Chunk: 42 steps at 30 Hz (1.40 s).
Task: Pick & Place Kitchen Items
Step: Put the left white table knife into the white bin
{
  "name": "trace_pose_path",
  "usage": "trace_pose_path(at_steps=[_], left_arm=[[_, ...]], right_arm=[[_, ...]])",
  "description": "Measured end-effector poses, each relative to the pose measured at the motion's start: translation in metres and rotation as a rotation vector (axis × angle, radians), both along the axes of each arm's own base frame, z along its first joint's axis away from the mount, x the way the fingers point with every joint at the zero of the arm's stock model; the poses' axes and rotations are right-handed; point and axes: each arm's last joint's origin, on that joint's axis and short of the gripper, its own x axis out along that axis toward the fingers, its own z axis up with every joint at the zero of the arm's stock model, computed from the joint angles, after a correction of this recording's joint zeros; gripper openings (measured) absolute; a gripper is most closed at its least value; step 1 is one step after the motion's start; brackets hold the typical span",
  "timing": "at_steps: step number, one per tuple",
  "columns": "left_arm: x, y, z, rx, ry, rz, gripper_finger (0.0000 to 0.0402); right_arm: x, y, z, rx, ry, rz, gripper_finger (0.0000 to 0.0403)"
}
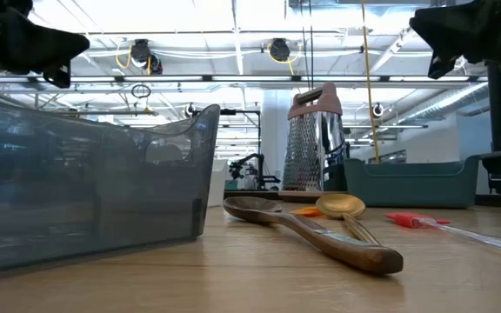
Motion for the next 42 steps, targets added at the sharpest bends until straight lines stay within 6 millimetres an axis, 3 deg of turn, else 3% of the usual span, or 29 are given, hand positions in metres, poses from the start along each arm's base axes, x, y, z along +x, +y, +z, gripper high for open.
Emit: trace_pose_path(at_steps=[7, 15, 19, 23, 27, 36, 39, 42], left_arm=[[-0.001, 0.000, 0.005, 0.014, -0.046, 0.003, 0.0031], [0.000, 0.000, 0.021, 0.044, 0.035, -0.007, 0.0034], [0.005, -0.002, 0.036, 0.068, 0.079, -0.007, 0.0065], [0.013, -0.005, 0.048, 0.098, 0.159, 0.001, 0.0109], [0.021, -0.007, 0.066, 0.073, 0.216, 0.028, 0.0143], [0.028, -0.008, 0.116, -0.054, 0.308, 0.104, 0.0165], [0.029, -0.009, 0.119, -0.111, 0.373, 0.123, 0.0166], [0.032, -0.010, 0.113, -0.200, 0.451, 0.150, 0.0166]], right_arm=[[0.010, 0.002, 0.003, -0.002, -0.025, -0.002, 0.0131], [0.024, 0.004, 0.001, -0.055, -0.019, -0.019, 0.0133], [0.029, 0.005, 0.001, -0.058, -0.033, -0.021, 0.0131], [0.031, 0.006, 0.007, -0.176, -0.117, -0.067, 0.0132], [0.038, 0.009, 0.003, -0.208, -0.096, -0.001, 0.0130], [0.100, 0.019, 0.011, -0.179, 0.097, 0.038, 0.0130], [0.119, 0.023, 0.011, -0.183, 0.121, 0.041, 0.0130], [0.132, 0.025, -0.002, -0.194, 0.198, 0.047, 0.0130]])
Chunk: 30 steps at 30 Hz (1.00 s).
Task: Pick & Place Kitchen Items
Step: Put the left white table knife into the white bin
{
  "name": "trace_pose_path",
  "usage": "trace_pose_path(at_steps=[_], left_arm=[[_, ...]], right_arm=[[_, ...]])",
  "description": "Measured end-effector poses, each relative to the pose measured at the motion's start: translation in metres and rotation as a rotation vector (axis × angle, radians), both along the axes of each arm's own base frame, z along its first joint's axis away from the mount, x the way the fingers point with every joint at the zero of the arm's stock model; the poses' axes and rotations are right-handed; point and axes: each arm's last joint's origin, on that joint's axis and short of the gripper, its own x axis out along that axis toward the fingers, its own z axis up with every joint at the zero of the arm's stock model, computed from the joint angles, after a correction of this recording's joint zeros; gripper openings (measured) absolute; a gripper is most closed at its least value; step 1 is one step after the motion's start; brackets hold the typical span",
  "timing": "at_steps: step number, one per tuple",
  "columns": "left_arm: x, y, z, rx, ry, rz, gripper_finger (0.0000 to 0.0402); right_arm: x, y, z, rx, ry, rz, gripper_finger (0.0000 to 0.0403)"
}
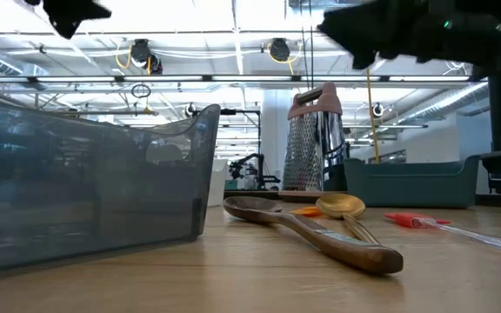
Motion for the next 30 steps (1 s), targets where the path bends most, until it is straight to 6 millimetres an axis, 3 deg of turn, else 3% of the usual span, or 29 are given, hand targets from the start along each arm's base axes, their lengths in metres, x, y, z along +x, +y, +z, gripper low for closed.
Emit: trace_pose_path(at_steps=[6, 17, 25, 30], left_arm=[[0.000, 0.000, -0.026, -0.109, 0.256, 0.111, 0.0166], [-0.014, 0.004, -0.064, -0.302, 0.679, 0.509, 0.0166], [-0.005, -0.002, -0.092, -0.302, 0.842, 0.558, 0.0166], [0.002, -0.005, -0.100, -0.261, 0.896, 0.574, 0.0166]], right_arm=[[0.009, 0.001, -0.018, 0.033, 0.082, 0.004, 0.0130], [0.012, 0.002, -0.027, 0.139, 0.117, 0.008, 0.0130], [0.012, 0.002, -0.027, 0.158, 0.119, 0.010, 0.0130], [0.012, 0.002, -0.026, 0.156, 0.118, 0.009, 0.0130]])
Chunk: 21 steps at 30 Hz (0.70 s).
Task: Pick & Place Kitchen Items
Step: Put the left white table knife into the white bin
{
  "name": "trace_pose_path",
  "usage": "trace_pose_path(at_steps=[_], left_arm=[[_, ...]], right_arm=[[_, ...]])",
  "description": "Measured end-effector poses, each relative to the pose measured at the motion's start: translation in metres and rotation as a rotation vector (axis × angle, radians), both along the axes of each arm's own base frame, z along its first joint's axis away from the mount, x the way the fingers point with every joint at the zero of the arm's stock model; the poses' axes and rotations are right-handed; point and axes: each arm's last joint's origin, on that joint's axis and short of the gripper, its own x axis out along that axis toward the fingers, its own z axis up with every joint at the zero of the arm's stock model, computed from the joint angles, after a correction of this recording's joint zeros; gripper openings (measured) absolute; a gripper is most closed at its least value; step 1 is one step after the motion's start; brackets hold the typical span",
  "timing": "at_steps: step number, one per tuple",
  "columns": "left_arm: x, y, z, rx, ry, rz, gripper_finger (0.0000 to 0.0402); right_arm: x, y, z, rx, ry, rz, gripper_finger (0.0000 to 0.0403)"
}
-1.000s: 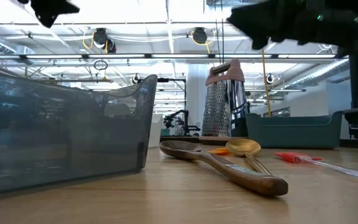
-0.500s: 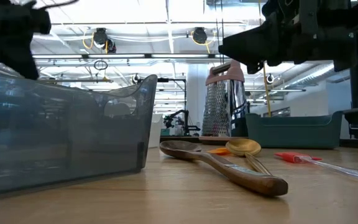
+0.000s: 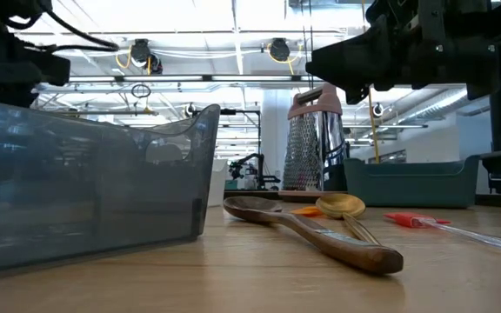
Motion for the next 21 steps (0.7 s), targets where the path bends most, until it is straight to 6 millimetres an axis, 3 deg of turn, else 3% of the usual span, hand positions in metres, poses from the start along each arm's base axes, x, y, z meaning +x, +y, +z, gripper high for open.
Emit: trace_pose_path(at_steps=[12, 21], left_arm=[[0.010, -0.009, -0.014, -0.104, 0.158, -0.129, 0.0166], [0.018, -0.012, -0.030, -0.128, 0.237, -0.070, 0.0166]], right_arm=[[0.000, 0.000, 0.000, -0.002, 0.000, 0.000, 0.0130], [0.000, 0.000, 0.000, -0.014, 0.000, -0.001, 0.0130]])
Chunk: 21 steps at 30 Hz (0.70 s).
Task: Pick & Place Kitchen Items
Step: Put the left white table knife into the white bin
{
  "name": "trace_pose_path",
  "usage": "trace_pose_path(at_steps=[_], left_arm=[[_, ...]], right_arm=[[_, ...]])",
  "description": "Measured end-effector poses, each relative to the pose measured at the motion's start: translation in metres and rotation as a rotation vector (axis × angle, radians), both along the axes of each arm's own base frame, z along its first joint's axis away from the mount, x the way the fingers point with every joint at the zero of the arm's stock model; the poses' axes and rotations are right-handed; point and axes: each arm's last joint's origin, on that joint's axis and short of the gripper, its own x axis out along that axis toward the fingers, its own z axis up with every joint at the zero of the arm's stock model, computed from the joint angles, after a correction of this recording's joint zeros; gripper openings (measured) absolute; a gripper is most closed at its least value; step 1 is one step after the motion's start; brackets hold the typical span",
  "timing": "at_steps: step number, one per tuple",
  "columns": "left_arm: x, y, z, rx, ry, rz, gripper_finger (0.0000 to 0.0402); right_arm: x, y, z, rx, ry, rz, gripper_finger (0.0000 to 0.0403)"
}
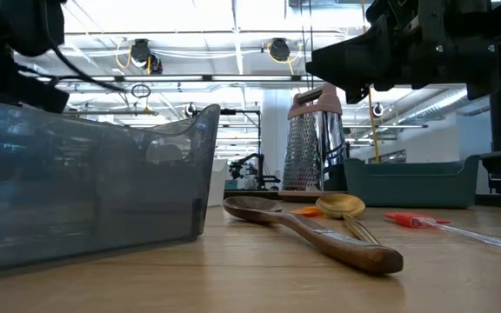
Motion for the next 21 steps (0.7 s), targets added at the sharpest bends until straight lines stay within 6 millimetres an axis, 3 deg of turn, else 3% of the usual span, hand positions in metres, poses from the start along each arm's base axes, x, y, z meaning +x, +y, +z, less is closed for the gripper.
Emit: trace_pose_path(at_steps=[12, 21], left_arm=[[-0.005, 0.009, -0.029, -0.046, 0.009, 0.091, 0.0166], [-0.003, 0.011, -0.032, -0.059, -0.017, 0.090, 0.0152]], right_arm=[[0.000, 0.000, 0.000, -0.026, -0.002, -0.001, 0.0130], [0.000, 0.000, 0.000, -0.070, -0.005, -0.002, 0.0130]])
